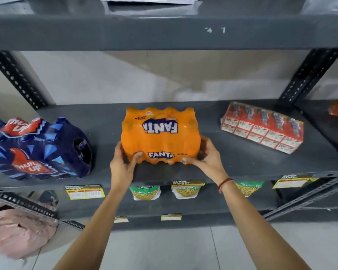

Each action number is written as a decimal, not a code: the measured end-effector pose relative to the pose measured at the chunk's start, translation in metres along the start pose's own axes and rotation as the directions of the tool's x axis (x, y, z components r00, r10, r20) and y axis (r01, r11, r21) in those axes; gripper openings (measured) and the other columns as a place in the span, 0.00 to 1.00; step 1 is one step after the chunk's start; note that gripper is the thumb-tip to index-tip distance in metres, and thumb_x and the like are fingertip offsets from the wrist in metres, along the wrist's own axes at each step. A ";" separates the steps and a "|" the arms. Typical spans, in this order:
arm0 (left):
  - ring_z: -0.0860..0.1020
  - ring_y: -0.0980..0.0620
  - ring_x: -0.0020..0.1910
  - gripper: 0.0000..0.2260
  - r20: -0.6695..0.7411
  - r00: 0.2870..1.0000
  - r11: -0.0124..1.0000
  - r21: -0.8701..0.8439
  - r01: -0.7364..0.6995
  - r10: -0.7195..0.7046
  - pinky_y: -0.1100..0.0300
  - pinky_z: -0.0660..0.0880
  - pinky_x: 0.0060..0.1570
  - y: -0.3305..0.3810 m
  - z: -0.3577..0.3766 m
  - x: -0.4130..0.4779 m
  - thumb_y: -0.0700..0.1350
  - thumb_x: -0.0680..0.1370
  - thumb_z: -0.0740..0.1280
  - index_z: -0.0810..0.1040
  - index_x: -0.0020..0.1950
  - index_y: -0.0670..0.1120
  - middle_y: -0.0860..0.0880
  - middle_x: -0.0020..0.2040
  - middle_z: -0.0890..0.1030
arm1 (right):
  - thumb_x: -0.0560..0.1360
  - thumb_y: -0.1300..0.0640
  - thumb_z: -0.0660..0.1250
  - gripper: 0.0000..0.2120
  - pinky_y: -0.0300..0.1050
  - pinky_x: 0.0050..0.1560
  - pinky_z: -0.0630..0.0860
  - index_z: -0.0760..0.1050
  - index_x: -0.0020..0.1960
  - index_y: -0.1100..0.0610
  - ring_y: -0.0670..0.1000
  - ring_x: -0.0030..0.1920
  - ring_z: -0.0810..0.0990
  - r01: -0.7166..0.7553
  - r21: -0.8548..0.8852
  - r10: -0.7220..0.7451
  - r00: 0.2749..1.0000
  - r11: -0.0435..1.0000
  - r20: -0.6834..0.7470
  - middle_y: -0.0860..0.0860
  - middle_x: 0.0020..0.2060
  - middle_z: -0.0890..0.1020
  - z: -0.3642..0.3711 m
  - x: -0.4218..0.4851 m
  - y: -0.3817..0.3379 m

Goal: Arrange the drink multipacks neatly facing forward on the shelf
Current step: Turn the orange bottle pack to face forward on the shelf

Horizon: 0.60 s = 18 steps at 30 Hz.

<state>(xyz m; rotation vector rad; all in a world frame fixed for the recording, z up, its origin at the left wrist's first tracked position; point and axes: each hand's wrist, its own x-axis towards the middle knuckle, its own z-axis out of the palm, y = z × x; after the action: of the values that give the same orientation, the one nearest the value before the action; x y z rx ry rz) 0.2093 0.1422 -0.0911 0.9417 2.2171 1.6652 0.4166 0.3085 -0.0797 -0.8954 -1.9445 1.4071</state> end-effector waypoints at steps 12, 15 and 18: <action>0.53 0.52 0.75 0.42 0.044 0.994 0.985 0.139 -0.104 0.099 0.53 0.64 0.64 0.046 0.054 -0.057 0.58 0.73 0.67 0.43 0.77 0.50 0.49 0.78 0.38 | 0.69 0.27 0.54 0.39 0.56 0.71 0.63 0.63 0.73 0.49 0.49 0.68 0.70 -0.115 0.237 0.111 0.993 0.965 0.031 0.51 0.71 0.69 0.000 0.042 -0.053; 0.37 0.47 0.76 0.63 0.185 0.981 0.996 0.075 0.043 -0.056 0.51 0.49 0.71 0.058 0.076 -0.038 0.64 0.61 0.74 0.27 0.72 0.48 0.50 0.73 0.25 | 0.75 0.33 0.50 0.30 0.46 0.60 0.73 0.67 0.70 0.47 0.37 0.57 0.76 -0.097 0.194 0.089 0.995 0.976 0.051 0.46 0.63 0.76 0.001 0.046 -0.059; 0.37 0.45 0.76 0.72 0.289 0.945 0.986 0.105 0.131 -0.156 0.48 0.44 0.74 0.062 0.071 -0.002 0.60 0.53 0.80 0.22 0.69 0.45 0.45 0.75 0.31 | 0.67 0.25 0.53 0.40 0.54 0.65 0.71 0.72 0.66 0.53 0.51 0.63 0.76 -0.050 0.113 0.053 0.998 0.992 -0.028 0.55 0.63 0.76 0.007 0.037 -0.063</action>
<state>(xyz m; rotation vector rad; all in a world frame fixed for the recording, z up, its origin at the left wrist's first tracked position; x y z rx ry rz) 0.2704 0.2064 -0.0583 0.9536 2.1100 1.2813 0.3774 0.3199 -0.0191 -0.9150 -1.8124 1.5077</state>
